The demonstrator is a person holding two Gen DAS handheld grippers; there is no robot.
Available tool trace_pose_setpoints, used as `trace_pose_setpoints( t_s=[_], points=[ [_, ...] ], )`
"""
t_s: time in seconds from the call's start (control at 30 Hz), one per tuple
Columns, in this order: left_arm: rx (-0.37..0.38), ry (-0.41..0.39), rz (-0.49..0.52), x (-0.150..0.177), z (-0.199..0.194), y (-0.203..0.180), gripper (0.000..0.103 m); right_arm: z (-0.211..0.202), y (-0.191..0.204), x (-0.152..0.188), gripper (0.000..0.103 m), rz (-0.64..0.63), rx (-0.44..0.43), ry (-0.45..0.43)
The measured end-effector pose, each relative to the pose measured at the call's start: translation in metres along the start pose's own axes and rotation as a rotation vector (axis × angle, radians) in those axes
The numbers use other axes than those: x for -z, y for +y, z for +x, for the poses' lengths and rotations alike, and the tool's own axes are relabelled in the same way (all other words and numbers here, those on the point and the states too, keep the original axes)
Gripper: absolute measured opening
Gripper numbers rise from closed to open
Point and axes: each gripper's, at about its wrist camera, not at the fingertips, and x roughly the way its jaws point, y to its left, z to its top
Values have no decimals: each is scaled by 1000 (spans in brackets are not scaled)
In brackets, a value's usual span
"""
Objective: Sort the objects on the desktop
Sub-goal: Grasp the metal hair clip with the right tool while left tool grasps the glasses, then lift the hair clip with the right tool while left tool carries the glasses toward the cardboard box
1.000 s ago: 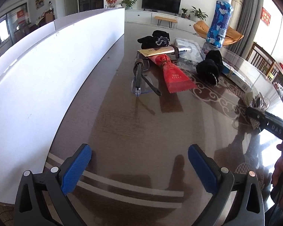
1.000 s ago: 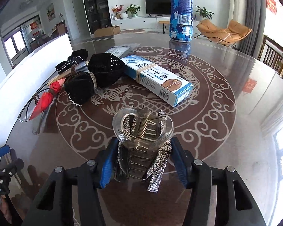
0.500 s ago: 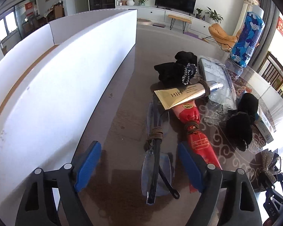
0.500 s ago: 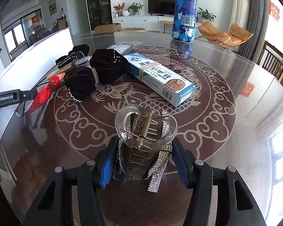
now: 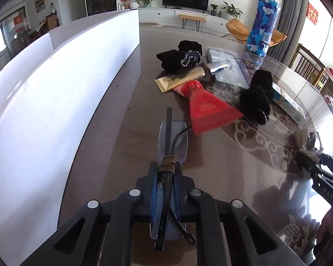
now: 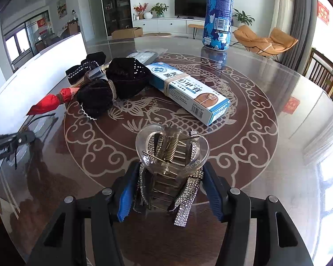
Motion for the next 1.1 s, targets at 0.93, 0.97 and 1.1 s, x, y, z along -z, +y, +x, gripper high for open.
trace_pose_setpoints(
  t_s=[0.93, 0.97, 1.1],
  points=[
    [9, -69, 122, 33, -3, -19, 95, 0, 1, 0, 58, -6, 10, 1],
    [10, -69, 122, 33, -4, -19, 95, 0, 1, 0, 58, -5, 9, 1],
    [16, -60, 125, 34, -2, -19, 103, 0, -3, 0, 82, 14, -44, 0]
  ],
)
